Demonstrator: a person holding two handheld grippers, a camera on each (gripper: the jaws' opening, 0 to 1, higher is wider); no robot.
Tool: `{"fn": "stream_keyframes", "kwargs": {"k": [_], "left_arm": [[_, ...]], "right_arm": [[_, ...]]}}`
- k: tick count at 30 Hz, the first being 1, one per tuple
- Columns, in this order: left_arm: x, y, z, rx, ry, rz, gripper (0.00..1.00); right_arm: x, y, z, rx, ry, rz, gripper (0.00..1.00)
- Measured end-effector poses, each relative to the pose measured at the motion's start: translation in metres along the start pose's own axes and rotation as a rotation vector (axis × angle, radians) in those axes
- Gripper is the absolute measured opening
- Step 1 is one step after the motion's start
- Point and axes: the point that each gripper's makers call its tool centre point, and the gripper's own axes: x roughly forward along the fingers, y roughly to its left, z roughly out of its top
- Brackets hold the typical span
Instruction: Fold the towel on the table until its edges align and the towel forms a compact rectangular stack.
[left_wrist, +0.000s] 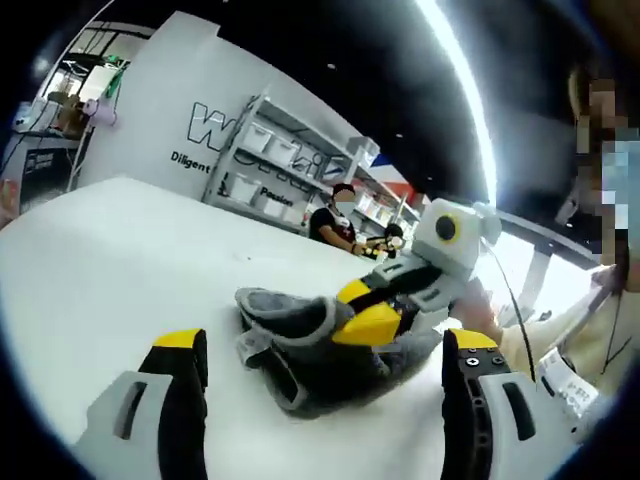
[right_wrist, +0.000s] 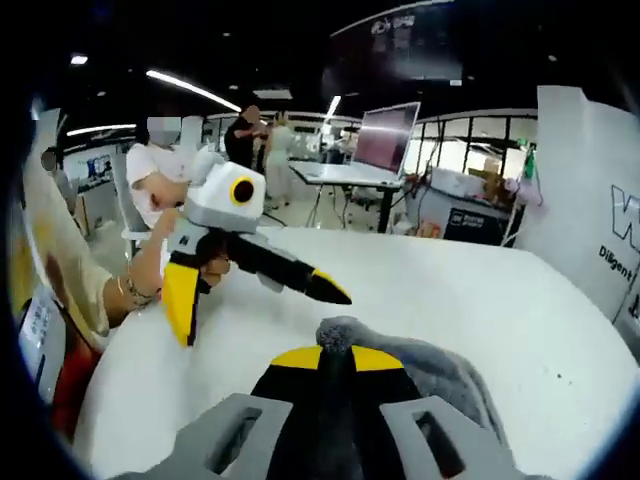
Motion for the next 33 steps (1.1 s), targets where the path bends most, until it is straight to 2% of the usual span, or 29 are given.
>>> {"fn": "stream_keyframes", "kwargs": {"k": [2,4,9,12,16,19,23,25,33], "left_arm": [[-0.001,0.001,0.002,-0.014,-0.012,-0.006,0.96],[-0.001,0.001,0.002,-0.025,-0.017,-0.009,0.96],[0.001,-0.001,-0.001,-0.033,-0.014,-0.015,0.96],[0.002,-0.001,-0.003,-0.035,-0.008,-0.013,0.96],[0.003,0.000,-0.005,-0.040,0.001,-0.011,0.96],[0.004,0.002,-0.007,-0.042,0.009,-0.006,0.96],[0.005,0.005,-0.010,-0.043,0.018,0.011,0.96],[0.004,0.005,-0.009,-0.041,0.016,0.012,0.96],[0.004,0.007,-0.006,-0.039,0.000,0.021,0.96]], "right_arm": [[0.001,0.003,-0.010,0.014,0.026,0.018,0.25],[-0.001,0.005,-0.014,0.005,0.037,0.023,0.34],[-0.015,0.006,-0.021,-0.026,0.057,0.009,0.39],[-0.030,0.001,-0.033,-0.037,0.089,-0.035,0.48],[-0.050,-0.007,-0.047,-0.015,0.129,-0.091,0.73],[-0.071,-0.013,-0.053,0.020,0.121,-0.132,0.85],[-0.101,-0.024,-0.056,0.054,0.096,-0.182,0.92],[-0.118,-0.030,-0.059,0.070,0.091,-0.221,0.99],[-0.177,-0.040,-0.073,0.112,0.090,-0.347,0.99]]}}
